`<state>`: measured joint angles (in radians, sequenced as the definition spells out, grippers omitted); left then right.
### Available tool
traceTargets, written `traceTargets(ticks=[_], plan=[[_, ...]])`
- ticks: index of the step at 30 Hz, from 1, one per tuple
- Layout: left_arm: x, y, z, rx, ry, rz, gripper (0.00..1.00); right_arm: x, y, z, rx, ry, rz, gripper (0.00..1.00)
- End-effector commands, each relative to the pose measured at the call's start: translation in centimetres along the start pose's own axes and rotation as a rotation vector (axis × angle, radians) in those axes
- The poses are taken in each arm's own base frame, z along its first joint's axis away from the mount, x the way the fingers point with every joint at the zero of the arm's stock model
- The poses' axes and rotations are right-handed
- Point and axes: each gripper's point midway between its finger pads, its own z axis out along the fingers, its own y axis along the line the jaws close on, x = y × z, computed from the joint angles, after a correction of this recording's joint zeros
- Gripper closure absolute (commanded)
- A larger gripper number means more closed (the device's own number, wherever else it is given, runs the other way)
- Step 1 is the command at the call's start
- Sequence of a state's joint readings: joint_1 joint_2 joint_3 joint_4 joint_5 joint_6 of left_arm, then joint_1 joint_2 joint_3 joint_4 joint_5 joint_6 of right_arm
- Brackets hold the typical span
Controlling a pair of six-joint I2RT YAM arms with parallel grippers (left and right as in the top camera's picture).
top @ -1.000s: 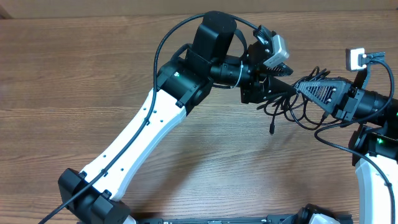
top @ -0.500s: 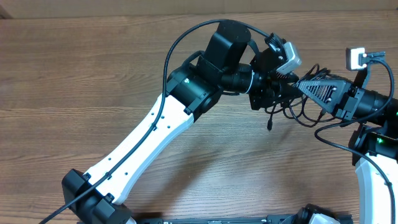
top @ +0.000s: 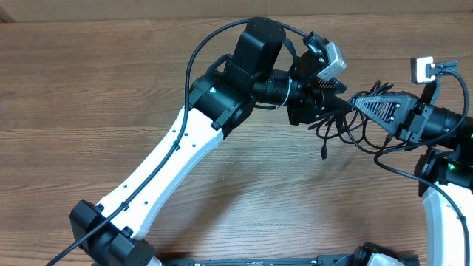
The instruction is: Untangle cables
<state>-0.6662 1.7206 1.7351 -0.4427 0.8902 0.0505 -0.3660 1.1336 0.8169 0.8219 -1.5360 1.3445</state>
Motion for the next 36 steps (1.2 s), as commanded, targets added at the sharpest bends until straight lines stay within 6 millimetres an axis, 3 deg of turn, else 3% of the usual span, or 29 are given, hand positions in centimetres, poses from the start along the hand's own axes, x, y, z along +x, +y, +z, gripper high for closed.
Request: traceTargets(ticks=[1,6,11,17,19,21,22,27,32,36], plan=[[0.7,1.6,0.8,-0.074,0.023,-0.021,0.57,0.6,1.6,0.1,-0.009,0.037,-0.047,0.96],[1.5,1.0,2.3,-0.053,0.045,-0.025,0.57,0.5,1.6,0.1,-0.009,0.036,-0.047,0.96],[3.9,2.0,4.6,-0.040,0.093,-0.075,0.63,0.6,1.6,0.1,-0.009,0.037,-0.048,0.96],[4.4,2.3,5.1,-0.029,0.099,-0.095,0.65,0.5,1.6,0.1,-0.008,0.034,-0.048,0.96],[4.4,2.4,5.1,-0.031,0.100,-0.096,0.71,0.5,1.6,0.1,-0.008,0.033,-0.047,0.96],[4.6,2.8,5.0,-0.056,0.106,-0.099,0.89,0.5,1.6,0.1,-0.008,0.033,-0.033,0.96],[5.0,3.6,4.9,-0.107,0.119,-0.106,0.96,0.5,1.7,0.1,-0.008,0.034,-0.035,0.96],[8.2,8.8,2.7,-0.432,0.239,-0.158,0.96,0.5,2.3,0.1,-0.007,0.033,-0.037,0.96],[11.1,10.5,0.3,-0.541,0.359,-0.182,0.96,0.3,3.0,0.1,-0.006,0.021,-0.051,0.96],[11.5,13.2,-2.8,-0.610,0.346,-0.250,0.96,0.3,3.0,0.1,-0.006,0.022,-0.031,0.96]])
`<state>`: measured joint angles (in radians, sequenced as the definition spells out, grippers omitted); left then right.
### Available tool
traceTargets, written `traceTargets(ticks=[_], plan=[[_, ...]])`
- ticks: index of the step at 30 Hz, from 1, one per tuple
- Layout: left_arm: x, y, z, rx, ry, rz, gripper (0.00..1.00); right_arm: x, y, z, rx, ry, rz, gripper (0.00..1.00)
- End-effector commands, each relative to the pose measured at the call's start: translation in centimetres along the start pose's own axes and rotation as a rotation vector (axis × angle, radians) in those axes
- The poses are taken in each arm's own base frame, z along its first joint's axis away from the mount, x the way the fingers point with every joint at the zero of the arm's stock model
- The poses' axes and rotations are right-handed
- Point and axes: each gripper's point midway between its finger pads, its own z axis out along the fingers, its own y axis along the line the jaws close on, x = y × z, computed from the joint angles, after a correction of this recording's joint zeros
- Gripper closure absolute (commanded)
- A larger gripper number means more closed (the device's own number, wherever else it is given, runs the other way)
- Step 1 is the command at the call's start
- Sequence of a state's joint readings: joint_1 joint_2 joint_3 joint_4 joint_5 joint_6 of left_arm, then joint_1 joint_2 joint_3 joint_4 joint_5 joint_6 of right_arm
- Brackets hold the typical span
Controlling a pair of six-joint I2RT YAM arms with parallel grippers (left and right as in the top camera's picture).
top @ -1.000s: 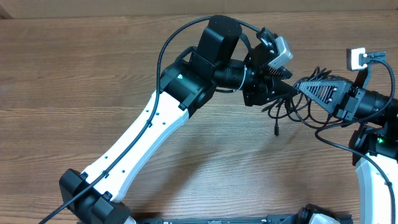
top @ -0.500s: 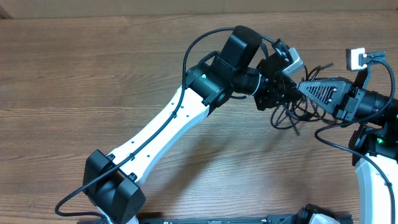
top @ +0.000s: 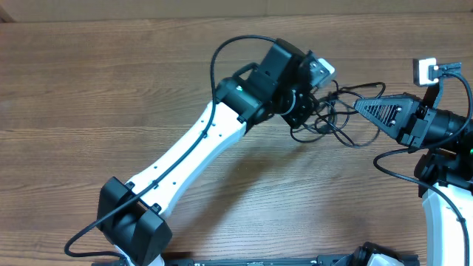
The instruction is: Untangle cables
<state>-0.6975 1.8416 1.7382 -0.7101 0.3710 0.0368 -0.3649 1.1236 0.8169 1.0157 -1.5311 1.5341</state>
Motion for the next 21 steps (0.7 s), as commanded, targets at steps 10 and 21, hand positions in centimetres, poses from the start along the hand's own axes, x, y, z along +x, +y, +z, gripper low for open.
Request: traceTargets(ticks=[10,21], plan=[[3.5,9.9,-3.5,-0.195,0.100,-0.042,0.96,-0.7,1.2,0.1,-0.007,-0.034,-0.016,0.96],[3.0,15.1,-5.6,-0.364,0.058,-0.076,0.96,-0.9,0.6,-1.0,0.031,-0.048,0.021,0.96]])
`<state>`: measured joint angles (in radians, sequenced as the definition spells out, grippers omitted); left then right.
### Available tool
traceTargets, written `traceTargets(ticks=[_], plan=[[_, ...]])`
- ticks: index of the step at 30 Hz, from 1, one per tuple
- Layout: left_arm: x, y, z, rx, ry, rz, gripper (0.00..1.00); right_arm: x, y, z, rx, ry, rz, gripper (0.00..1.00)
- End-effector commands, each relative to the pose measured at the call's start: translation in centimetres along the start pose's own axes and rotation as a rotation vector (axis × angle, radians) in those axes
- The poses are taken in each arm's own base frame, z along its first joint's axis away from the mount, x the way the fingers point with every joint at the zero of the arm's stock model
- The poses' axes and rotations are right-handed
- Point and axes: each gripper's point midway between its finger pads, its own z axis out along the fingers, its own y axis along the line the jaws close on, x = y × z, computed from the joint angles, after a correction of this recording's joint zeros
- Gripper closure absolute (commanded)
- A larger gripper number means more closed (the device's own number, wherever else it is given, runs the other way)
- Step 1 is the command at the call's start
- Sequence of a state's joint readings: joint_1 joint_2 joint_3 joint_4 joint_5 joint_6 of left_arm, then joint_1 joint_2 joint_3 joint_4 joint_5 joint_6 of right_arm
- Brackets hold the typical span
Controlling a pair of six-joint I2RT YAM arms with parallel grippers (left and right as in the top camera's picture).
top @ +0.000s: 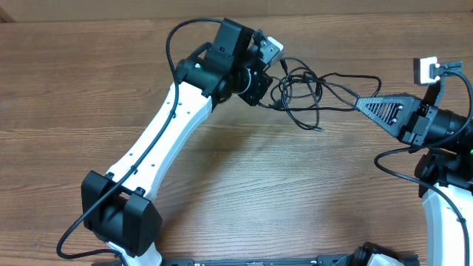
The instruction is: Untangle cables
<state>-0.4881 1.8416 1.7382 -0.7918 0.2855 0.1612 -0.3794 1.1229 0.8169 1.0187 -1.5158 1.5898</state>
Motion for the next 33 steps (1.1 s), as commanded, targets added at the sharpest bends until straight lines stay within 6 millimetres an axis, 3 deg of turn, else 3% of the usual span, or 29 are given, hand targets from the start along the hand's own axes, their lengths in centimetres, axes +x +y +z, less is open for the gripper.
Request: traceTargets(ticks=[1,6,8,10,14,15,17,18,21,26,33], plan=[[1.0,6.7,-1.3,-0.218,0.018,-0.085,0.96,-0.4,0.4,-1.3,0.043,-0.023,-0.027,0.96],[2.7,11.0,-2.9,-0.273,0.026,-0.243,0.96,-1.6,-1.0,-4.3,0.130,-0.101,-0.007,0.96],[3.0,11.7,-3.3,-0.245,0.018,-0.272,0.96,-2.1,-1.6,-5.4,0.157,-0.139,0.013,0.96],[2.7,10.8,-3.3,-0.145,-0.006,-0.281,0.96,-2.5,-2.2,-6.2,0.174,-0.163,0.028,0.96],[1.2,7.2,-3.1,0.053,-0.052,-0.195,0.96,-2.8,-3.2,-6.4,0.170,-0.167,0.074,0.96],[0.7,5.8,-3.1,0.116,-0.070,-0.166,0.96,-2.8,-3.5,-6.5,0.168,-0.168,0.088,0.91],[-0.6,2.9,-3.9,0.252,-0.125,-0.099,0.96,-3.0,-4.1,-6.6,0.166,-0.170,0.113,0.48],[-1.6,1.1,-4.8,0.337,-0.171,-0.052,0.96,-3.0,-4.4,-6.7,0.165,-0.171,0.122,0.34],[-4.4,-2.4,-7.5,0.502,-0.306,0.050,0.96,-3.1,-4.9,-6.8,0.163,-0.173,0.141,0.15],[-9.0,-7.3,-12.7,0.716,-0.502,0.146,0.96,-2.7,-4.9,-5.8,0.137,-0.141,0.170,0.04],[-12.8,-13.5,-16.4,0.879,-0.654,0.287,0.96,-1.6,-4.7,-3.2,0.081,-0.058,0.172,0.00]])
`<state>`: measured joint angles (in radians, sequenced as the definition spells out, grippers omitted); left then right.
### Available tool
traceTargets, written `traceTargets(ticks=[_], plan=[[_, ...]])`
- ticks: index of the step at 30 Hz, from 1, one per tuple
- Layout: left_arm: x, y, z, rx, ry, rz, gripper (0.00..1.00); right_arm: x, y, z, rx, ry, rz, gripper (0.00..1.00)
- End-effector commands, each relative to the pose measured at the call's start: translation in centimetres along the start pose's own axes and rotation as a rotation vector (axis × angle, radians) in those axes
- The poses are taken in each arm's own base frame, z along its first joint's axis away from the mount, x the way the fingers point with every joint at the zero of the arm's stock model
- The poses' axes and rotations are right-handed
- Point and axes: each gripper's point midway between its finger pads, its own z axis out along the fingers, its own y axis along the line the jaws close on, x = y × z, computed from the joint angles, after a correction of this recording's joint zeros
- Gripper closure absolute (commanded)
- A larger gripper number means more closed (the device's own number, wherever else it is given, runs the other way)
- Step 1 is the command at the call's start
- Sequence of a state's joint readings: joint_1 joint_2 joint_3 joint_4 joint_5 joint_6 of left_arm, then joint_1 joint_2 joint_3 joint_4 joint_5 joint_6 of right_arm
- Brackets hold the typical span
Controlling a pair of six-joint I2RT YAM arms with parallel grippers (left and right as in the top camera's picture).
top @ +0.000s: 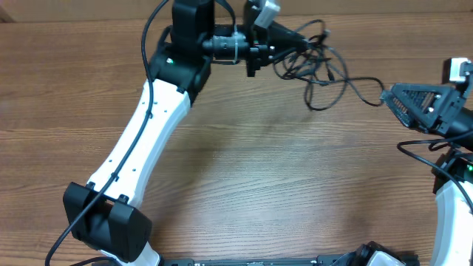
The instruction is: Untangle cables
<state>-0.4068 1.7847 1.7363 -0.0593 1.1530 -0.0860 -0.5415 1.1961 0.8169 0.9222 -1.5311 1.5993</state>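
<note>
A tangle of thin black cables (pixel 314 55) lies at the far middle of the wooden table (pixel 244 162). My left gripper (pixel 293 37) points right at the far edge, shut on the left part of the bundle. One strand (pixel 358 83) runs from the tangle to my right gripper (pixel 386 96) at the right edge, whose fingers are closed on its end. A loose loop (pixel 321 100) hangs below the bundle. Which strands cross inside the knot cannot be told.
The left arm's white link (pixel 140 140) crosses the left half of the table diagonally from its base (pixel 103 229) at the near left. The right arm's base (pixel 451 214) is at the near right corner.
The left gripper has moved toward the far edge and a little right, carrying the bundle. The right gripper has shifted right with its strand. The cable between them is more drawn out.
Both grippers first met at a tight tangle right of centre. The left one then stood further left with the tangle while the right held its strand. Then the cables were spread between them. Now the bundle is at the far edge, with one strand stretched rightward.
</note>
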Motion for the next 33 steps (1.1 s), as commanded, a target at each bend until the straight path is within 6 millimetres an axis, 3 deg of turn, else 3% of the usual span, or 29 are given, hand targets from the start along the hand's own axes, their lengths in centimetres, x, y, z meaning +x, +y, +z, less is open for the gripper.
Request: traceTargets(ticks=[1,8,15,17,19,21,22,23,24,33], plan=[[-3.1,-5.6,1.5,0.173,-0.038,-0.020,0.96,0.8,-0.3,0.8,-0.013,0.067,-0.003,0.00],[-4.2,-10.8,5.0,0.313,-0.069,0.050,0.96,0.4,-2.3,1.2,-0.019,0.082,0.053,0.00],[-4.8,-14.6,7.7,0.370,-0.112,0.105,0.96,1.0,-2.1,2.2,-0.039,0.118,0.042,0.00],[-5.2,-15.1,8.3,0.363,-0.132,0.115,0.96,1.5,-1.9,2.8,-0.050,0.139,0.036,0.04],[-5.6,-15.4,8.8,0.346,-0.153,0.122,0.96,2.0,-1.6,3.5,-0.065,0.166,0.029,0.18],[-6.1,-16.1,8.9,0.363,-0.178,0.157,0.96,2.4,-1.5,4.0,-0.078,0.185,0.007,0.53],[-6.4,-16.3,8.8,0.368,-0.187,0.160,0.96,2.5,-1.6,4.1,-0.080,0.188,0.010,0.64],[-6.9,-16.8,8.5,0.384,-0.203,0.163,0.96,2.5,-1.9,4.1,-0.080,0.189,0.018,0.84],[-7.3,-17.0,8.2,0.394,-0.213,0.164,0.96,2.5,-2.0,4.1,-0.079,0.190,0.026,0.96],[-8.0,-15.5,5.3,0.417,-0.192,0.111,0.96,1.9,-3.0,3.7,-0.071,0.170,0.009,0.96]])
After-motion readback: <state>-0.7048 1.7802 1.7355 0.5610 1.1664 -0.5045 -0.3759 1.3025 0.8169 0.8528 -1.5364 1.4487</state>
